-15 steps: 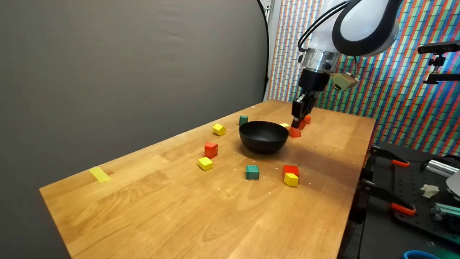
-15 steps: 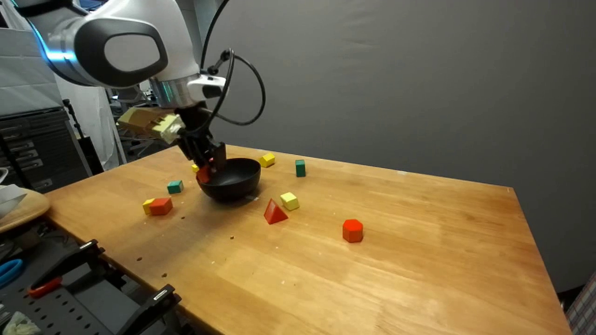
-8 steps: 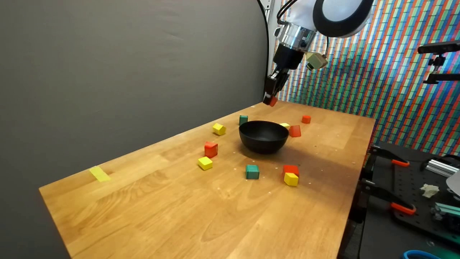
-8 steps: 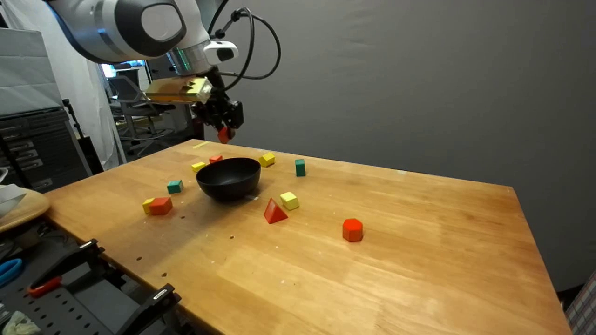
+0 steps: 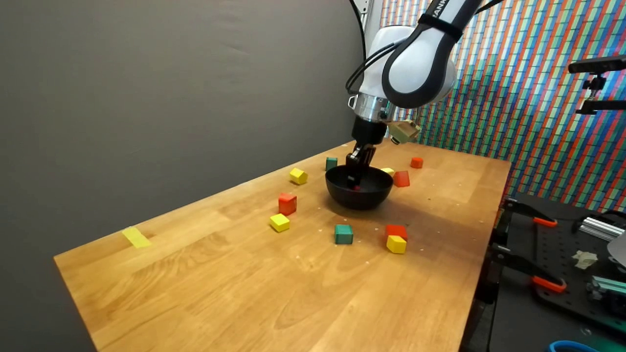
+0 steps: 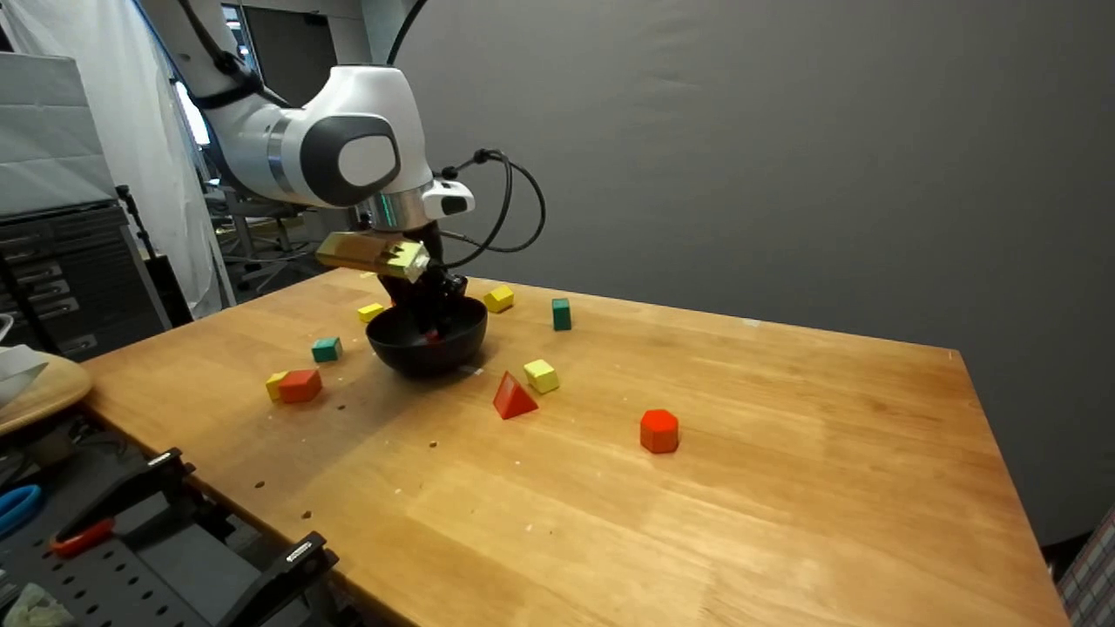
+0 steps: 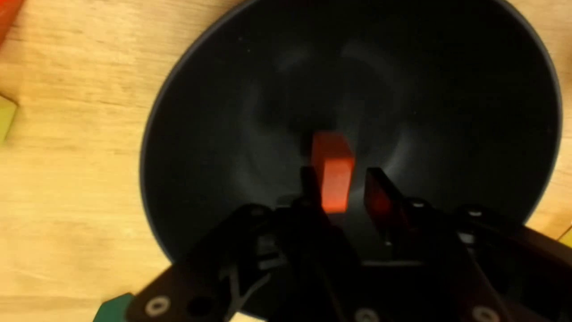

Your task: Put all the blocks on the table in the black bowl

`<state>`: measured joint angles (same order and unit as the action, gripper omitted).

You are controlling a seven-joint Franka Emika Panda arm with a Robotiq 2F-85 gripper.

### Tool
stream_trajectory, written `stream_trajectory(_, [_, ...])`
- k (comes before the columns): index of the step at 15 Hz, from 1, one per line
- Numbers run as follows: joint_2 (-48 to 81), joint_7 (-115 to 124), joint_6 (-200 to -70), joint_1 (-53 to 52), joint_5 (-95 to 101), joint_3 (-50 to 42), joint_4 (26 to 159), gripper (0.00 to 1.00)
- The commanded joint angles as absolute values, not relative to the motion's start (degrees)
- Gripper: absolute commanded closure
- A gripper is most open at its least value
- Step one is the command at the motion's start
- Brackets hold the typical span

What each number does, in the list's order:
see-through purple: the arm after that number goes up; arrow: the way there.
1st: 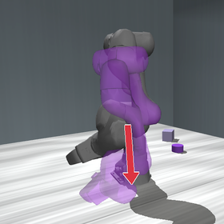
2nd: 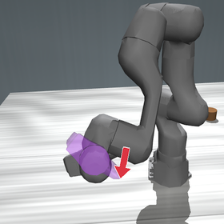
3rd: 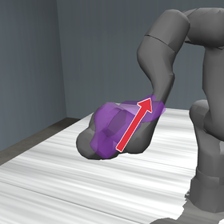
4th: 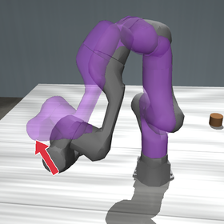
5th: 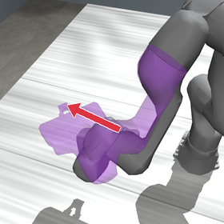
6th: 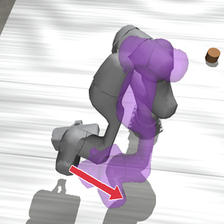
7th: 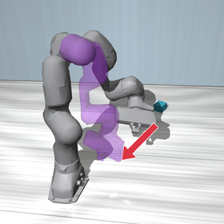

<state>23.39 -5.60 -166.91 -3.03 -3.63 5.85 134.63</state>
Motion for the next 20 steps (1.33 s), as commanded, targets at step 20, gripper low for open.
stream_trajectory(20, [13.1, 6.4, -162.8, 4.4, -2.3, -4.9, 143.3, 0.0])
